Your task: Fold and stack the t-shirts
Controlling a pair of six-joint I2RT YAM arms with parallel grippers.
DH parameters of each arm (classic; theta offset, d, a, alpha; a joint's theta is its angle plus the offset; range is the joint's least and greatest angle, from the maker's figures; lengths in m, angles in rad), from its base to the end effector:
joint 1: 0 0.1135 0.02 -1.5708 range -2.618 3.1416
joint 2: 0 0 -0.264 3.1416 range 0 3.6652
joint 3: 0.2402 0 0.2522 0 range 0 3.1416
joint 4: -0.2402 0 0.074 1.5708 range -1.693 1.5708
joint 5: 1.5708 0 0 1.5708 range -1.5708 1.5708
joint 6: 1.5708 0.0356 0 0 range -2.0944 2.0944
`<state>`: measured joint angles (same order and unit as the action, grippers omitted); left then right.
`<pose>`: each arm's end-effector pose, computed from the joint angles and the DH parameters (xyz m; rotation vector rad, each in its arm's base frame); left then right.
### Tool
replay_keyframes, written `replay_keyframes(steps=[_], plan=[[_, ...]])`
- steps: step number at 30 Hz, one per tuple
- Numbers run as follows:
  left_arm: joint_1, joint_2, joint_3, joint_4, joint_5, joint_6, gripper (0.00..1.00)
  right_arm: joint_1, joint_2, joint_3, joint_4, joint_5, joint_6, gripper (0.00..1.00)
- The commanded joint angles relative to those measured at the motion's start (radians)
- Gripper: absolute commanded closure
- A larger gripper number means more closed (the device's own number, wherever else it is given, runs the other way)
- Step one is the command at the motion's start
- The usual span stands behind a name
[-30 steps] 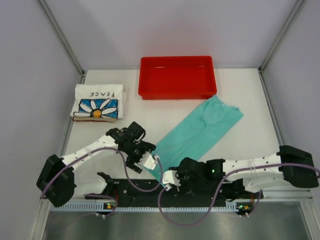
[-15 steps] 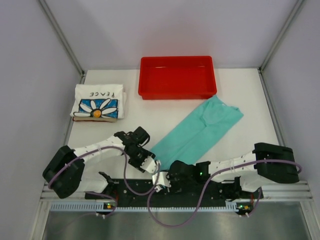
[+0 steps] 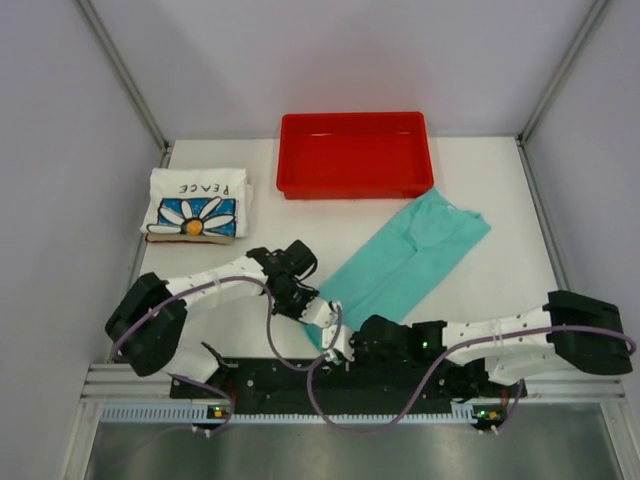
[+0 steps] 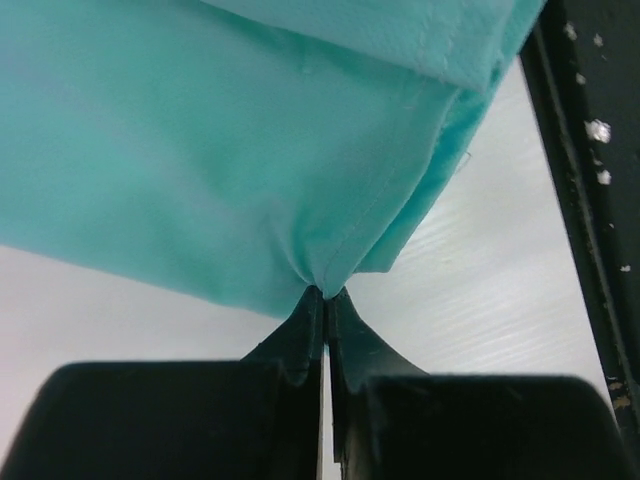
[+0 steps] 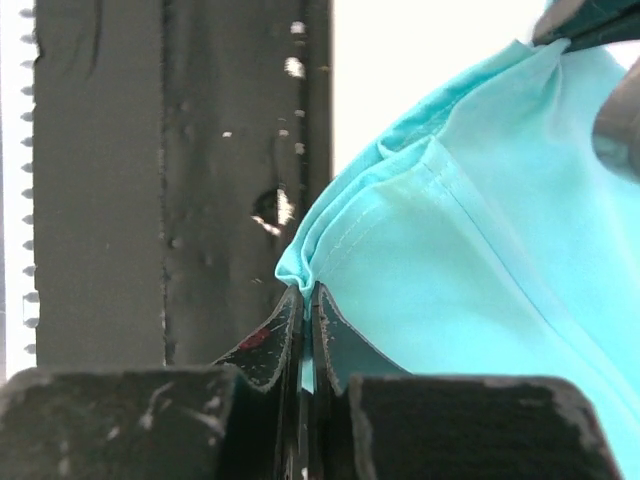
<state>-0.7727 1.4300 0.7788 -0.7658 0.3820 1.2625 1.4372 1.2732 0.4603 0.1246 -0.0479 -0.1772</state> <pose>0.1558 -0.1704 0.1684 2.4576 1.4674 -0.4834 0.0302 0.2373 0.1596 -1.7245 1.6139 0.7029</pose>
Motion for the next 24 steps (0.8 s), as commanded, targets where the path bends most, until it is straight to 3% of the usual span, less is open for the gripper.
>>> replay_keyframes(steps=[1,6,11,17,24], plan=[[0.006,0.065,0.189,-0.026,-0.012,-0.172,1.0,-0.09,-0.171,-0.017,-0.012,0.097,0.223,1.0],[0.009,0.21,0.445,-0.085,-0.011,-0.288,1.0,-0.25,-0.429,-0.083,-0.115,0.215,0.467,1.0],[0.007,0.357,0.677,-0.113,-0.008,-0.379,1.0,-0.435,-0.672,-0.115,-0.269,0.318,0.599,1.0],[0.003,0.527,0.936,-0.092,-0.041,-0.436,1.0,-0.624,-0.663,-0.055,-0.434,0.431,0.642,1.0],[-0.019,0.69,1.132,-0.018,-0.057,-0.485,1.0,-0.833,-0.649,-0.127,-0.344,0.477,0.676,1.0]])
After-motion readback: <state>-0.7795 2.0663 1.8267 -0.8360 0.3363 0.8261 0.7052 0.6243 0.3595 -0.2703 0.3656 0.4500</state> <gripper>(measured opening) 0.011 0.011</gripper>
